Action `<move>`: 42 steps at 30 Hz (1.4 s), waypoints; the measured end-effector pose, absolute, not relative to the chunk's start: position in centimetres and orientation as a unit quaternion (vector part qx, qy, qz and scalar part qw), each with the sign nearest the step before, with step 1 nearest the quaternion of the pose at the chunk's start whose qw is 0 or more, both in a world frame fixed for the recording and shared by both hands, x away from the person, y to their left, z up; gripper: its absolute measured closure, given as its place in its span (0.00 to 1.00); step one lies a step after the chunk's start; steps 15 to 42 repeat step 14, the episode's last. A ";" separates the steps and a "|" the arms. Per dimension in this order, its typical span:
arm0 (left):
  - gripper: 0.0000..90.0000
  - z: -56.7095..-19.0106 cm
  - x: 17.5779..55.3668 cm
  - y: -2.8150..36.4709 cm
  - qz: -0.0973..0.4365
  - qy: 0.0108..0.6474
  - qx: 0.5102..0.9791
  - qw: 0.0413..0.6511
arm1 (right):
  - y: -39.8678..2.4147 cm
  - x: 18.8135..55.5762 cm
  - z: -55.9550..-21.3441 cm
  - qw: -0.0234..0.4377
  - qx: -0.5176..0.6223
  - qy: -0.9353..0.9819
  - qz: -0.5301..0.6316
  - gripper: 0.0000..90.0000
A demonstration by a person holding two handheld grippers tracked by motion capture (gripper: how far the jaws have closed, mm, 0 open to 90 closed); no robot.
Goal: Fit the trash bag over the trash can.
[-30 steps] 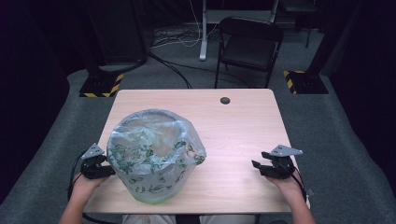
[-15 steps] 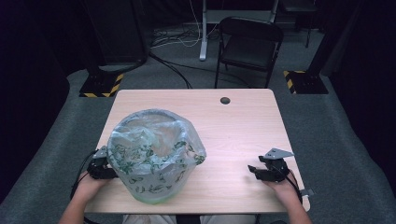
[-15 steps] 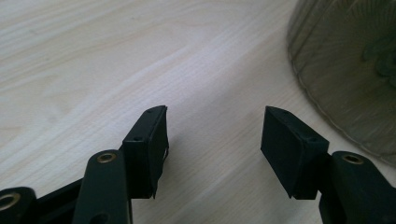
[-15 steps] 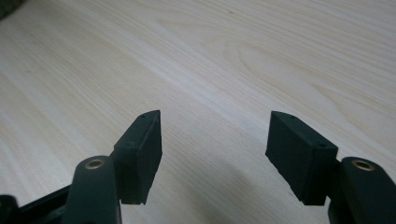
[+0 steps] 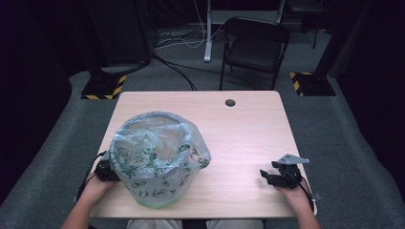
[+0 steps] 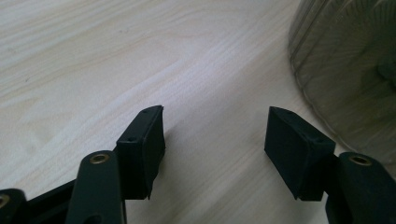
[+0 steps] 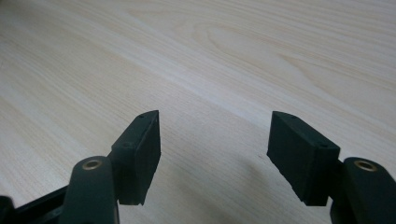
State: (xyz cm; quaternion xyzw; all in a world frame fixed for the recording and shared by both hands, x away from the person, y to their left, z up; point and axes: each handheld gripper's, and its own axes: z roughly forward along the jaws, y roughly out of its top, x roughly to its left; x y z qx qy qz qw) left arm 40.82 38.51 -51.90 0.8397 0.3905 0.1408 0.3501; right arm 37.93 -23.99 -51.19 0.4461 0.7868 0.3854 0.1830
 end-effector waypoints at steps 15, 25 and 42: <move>0.32 -52.4 41.2 38.1 0.159 0.371 0.842 0.358 | -23.5 39.2 -51.2 0.169 0.448 0.798 0.367 0.28; 0.32 -52.4 41.2 38.1 0.159 0.371 0.842 0.358 | -23.5 39.2 -51.2 0.169 0.448 0.798 0.367 0.28; 0.32 -52.4 41.2 38.1 0.159 0.371 0.842 0.358 | -23.5 39.2 -51.2 0.169 0.448 0.798 0.367 0.28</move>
